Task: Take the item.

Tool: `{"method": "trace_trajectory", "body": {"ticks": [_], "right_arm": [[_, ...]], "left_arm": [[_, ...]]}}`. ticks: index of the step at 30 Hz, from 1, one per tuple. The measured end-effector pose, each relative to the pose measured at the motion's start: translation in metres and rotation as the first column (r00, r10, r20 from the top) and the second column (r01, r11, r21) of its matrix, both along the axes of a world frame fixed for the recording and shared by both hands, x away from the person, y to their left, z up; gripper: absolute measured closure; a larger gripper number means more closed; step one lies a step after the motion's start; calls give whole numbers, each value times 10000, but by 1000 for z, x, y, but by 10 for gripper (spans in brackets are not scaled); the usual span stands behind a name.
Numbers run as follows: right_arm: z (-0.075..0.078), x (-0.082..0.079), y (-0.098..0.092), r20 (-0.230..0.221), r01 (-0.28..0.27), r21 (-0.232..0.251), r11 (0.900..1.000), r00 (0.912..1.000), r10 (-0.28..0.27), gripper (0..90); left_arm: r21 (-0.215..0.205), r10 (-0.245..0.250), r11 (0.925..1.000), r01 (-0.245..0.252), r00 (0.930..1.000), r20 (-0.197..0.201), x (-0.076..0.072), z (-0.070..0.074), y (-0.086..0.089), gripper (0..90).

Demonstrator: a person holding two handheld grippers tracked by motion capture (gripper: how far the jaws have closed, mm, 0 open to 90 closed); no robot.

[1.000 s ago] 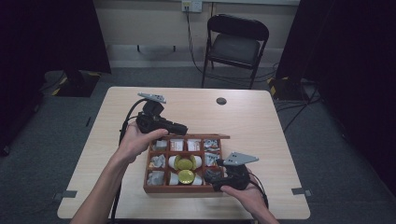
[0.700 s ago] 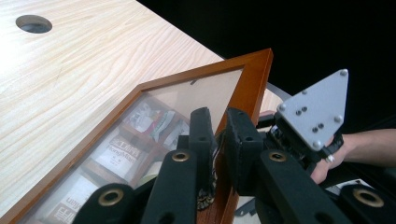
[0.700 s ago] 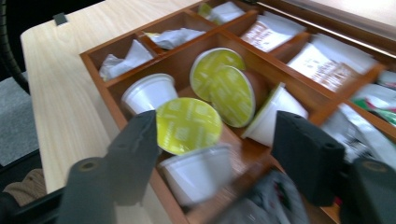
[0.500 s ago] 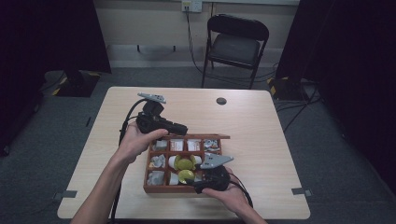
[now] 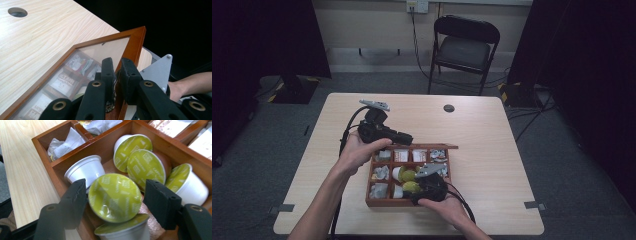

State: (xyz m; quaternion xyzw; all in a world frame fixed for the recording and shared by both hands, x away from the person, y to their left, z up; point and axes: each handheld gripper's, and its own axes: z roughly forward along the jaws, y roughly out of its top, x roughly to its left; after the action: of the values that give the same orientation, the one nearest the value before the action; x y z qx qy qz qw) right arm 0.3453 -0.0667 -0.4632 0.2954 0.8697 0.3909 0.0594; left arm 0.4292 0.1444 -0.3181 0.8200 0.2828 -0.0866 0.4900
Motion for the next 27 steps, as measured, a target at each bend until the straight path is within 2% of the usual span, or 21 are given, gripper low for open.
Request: {"method": "trace_trajectory", "body": {"ticks": [2, 7, 14, 20, 25, 27], "right_arm": [[-2, 1, 1, 93, 111, -146, 9998, 9999, -110, 335], [-5, 3, 0, -245, 291, -79, 9995, 9993, -293, 321], [-6, 4, 2, -411, 531, -198, 9984, 9977, -539, 322], [-7, 4, 5, -197, 473, -448, 9979, 9986, -482, 333], [-7, 5, 7, -522, 462, -583, 9972, 9974, -493, 381], [-7, 5, 7, -495, 453, -605, 9971, 9976, -483, 382]], "left_arm": [[-24, 16, 10000, -16, 10000, -7, 0, 0, 0, 814], [-1, -9, 10000, 9, 10000, 10, 0, 0, 0, 814], [8, -12, 10000, 11, 10000, 36, 0, 0, -1, 815], [-8, -5, 10000, 5, 10000, 22, 0, 0, 0, 814], [-4, -6, 10000, 6, 10000, 41, 0, 0, 0, 815], [2, -6, 10000, 6, 10000, 49, 0, 0, 0, 815]]}}
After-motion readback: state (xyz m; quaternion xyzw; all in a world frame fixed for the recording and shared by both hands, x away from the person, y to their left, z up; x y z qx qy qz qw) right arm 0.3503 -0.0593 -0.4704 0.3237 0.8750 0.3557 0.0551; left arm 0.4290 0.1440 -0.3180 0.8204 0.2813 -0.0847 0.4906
